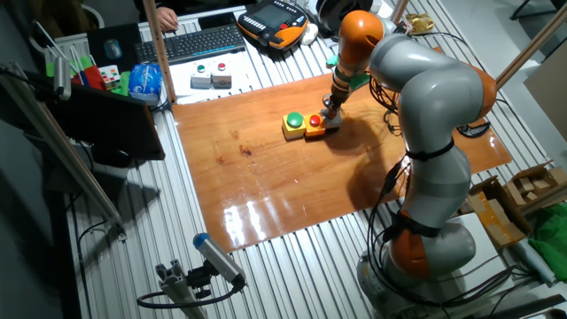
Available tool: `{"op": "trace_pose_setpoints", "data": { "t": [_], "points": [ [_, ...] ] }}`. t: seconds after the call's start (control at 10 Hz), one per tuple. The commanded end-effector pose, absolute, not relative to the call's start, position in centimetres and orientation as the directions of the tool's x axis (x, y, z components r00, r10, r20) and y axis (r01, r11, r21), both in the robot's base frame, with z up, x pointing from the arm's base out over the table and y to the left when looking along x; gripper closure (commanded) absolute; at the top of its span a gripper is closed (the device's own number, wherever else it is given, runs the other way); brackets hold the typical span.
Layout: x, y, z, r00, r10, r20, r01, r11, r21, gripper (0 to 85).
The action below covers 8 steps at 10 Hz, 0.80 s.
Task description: Press three buttons from left to right in sequence
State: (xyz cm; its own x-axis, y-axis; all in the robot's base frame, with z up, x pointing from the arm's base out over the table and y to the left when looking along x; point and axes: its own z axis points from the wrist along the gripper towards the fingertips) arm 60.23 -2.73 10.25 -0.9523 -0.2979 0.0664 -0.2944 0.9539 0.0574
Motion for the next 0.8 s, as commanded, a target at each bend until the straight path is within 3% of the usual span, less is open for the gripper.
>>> {"op": "trace_pose_setpoints", "data": {
  "t": [0.0, 0.7],
  "points": [
    [60.0, -2.4, 10.6, -0.952, -0.294, 0.084, -0.289, 0.955, 0.064, 84.3],
    [59.1, 1.3, 17.7, -0.974, -0.176, 0.14, -0.168, 0.984, 0.066, 84.3]
  ]
}}
